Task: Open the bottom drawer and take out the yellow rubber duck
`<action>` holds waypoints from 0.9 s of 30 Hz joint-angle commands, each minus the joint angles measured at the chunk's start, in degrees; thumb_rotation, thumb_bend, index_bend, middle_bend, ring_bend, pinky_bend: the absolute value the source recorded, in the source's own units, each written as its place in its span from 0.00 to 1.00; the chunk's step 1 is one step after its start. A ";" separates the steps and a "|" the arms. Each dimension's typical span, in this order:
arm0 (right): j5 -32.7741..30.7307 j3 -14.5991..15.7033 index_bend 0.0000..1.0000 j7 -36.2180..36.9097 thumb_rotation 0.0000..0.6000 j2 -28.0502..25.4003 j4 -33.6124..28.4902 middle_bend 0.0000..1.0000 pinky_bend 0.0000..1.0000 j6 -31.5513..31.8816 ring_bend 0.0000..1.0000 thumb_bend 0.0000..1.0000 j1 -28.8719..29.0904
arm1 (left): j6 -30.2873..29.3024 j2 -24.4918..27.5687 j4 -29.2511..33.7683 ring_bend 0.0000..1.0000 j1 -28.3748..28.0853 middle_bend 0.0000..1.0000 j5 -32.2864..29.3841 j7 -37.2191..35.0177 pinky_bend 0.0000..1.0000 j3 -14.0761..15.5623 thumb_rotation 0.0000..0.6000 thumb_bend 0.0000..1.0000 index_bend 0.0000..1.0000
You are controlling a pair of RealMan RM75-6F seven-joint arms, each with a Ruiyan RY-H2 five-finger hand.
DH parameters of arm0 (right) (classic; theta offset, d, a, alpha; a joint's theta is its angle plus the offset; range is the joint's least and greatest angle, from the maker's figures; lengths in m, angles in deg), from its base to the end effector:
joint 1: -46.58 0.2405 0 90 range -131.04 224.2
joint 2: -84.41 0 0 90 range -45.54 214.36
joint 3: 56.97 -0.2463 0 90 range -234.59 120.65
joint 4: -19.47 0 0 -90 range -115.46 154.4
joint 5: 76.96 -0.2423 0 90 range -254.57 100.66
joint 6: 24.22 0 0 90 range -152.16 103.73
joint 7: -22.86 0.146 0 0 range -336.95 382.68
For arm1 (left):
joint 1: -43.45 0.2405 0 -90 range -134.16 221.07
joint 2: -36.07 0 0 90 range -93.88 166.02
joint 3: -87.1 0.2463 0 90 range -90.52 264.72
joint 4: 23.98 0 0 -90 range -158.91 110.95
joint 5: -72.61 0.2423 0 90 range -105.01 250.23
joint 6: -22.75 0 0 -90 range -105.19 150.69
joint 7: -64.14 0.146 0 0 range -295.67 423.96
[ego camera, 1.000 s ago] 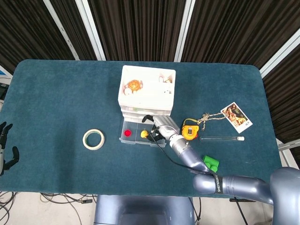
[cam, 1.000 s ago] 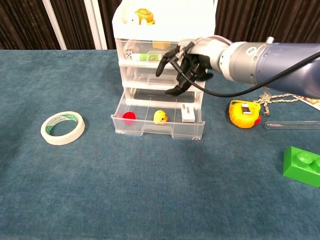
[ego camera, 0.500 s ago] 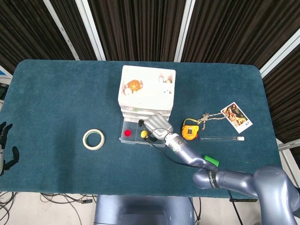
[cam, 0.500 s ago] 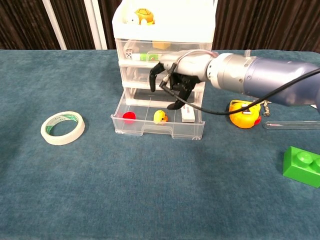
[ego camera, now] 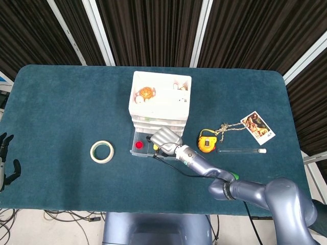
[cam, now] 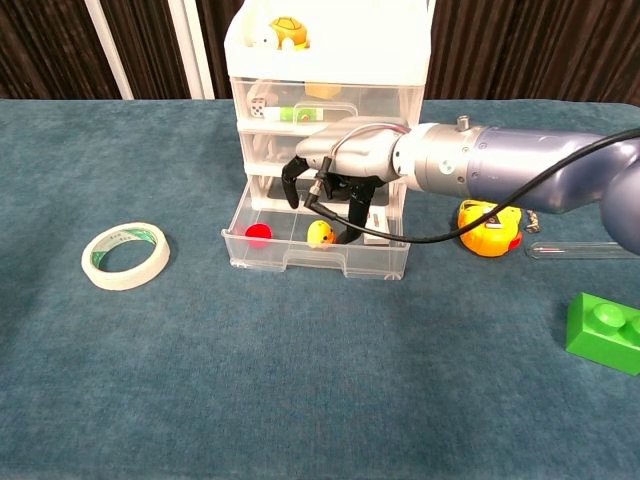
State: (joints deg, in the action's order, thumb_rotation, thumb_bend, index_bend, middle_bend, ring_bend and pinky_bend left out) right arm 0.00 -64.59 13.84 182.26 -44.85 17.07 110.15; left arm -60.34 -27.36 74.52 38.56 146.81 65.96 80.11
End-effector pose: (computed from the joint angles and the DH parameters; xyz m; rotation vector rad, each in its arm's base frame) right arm -0.0469 -0.3950 -0.1066 2.2934 -0.5414 0.9131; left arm -0.3142 0.1979 0.1328 -1.1820 -1.0208 -0.8836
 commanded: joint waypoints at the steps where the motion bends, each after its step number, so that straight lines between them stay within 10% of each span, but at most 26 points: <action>1: 0.85 0.22 0.38 -0.97 1.00 0.84 1.95 1.00 1.00 -0.28 1.00 0.21 0.55 | 0.05 0.01 0.00 0.00 -0.01 0.00 -0.10 0.00 0.00 -0.04 1.00 0.61 0.05; 27: 5.27 1.73 0.38 -1.84 1.00 4.90 9.18 1.00 1.00 -1.05 1.00 0.23 1.95 | 0.24 -0.09 0.21 0.00 -0.11 0.00 -0.43 0.61 0.00 -0.04 1.00 0.61 0.05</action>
State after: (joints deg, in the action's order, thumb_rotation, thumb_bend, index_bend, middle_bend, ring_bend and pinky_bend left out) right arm 5.20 -62.89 11.97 187.09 -35.74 16.03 112.07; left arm -60.10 -27.45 74.73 38.46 146.37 66.57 80.07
